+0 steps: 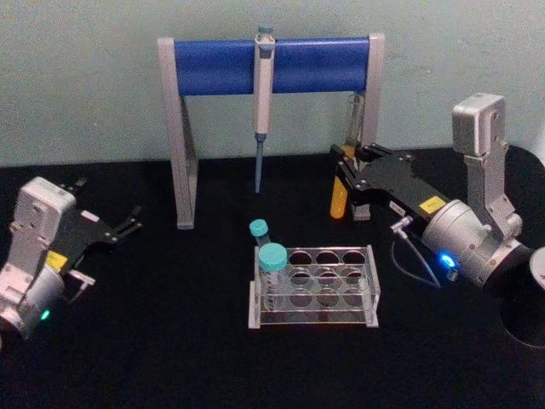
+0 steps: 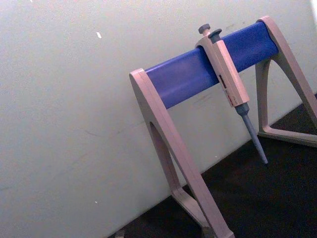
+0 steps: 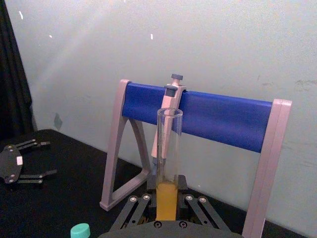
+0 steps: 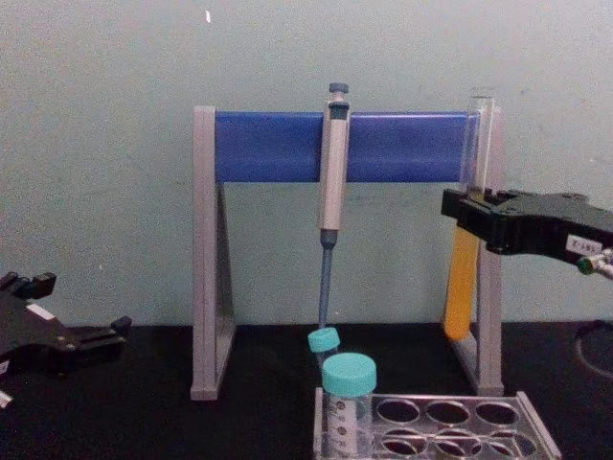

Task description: Pick up the test tube from the test tube rack, shake it, then place it back into the test tube rack.

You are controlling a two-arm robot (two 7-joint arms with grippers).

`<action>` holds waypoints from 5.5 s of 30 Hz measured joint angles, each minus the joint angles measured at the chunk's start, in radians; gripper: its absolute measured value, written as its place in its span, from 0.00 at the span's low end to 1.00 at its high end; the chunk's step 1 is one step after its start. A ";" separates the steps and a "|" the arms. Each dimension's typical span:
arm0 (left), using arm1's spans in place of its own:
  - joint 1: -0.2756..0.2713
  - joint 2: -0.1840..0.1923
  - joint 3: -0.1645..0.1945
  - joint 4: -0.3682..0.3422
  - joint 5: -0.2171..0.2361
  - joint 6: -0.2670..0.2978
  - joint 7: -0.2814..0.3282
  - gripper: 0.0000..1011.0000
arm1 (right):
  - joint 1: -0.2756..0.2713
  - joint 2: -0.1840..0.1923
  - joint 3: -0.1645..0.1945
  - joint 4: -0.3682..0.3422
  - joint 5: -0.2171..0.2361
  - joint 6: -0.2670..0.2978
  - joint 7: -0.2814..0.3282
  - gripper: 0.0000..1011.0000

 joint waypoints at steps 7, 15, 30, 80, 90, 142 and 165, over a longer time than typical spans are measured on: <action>0.000 0.000 0.000 0.000 0.000 0.000 0.000 0.99 | -0.005 0.001 0.000 -0.005 0.003 0.000 0.000 0.22; 0.000 0.000 0.000 0.000 0.000 0.000 0.000 0.99 | -0.041 0.018 0.008 -0.050 0.018 0.012 0.001 0.22; 0.000 0.000 0.000 0.000 0.000 0.000 0.000 0.99 | -0.150 0.064 0.042 -0.158 0.053 0.028 -0.017 0.22; 0.000 0.000 0.000 0.000 0.000 0.000 0.000 0.99 | -0.163 0.044 0.032 -0.068 0.019 0.046 -0.033 0.22; 0.000 0.000 0.000 0.000 0.000 0.000 0.000 0.99 | -0.167 0.039 0.026 -0.056 0.018 0.056 -0.033 0.22; 0.000 0.000 0.000 0.000 0.000 0.000 0.000 0.99 | -0.164 0.029 0.012 -0.025 -0.002 0.081 -0.040 0.69; 0.000 0.000 0.000 0.000 0.000 0.000 0.000 0.99 | -0.213 0.056 0.036 -0.070 0.010 0.047 -0.025 0.99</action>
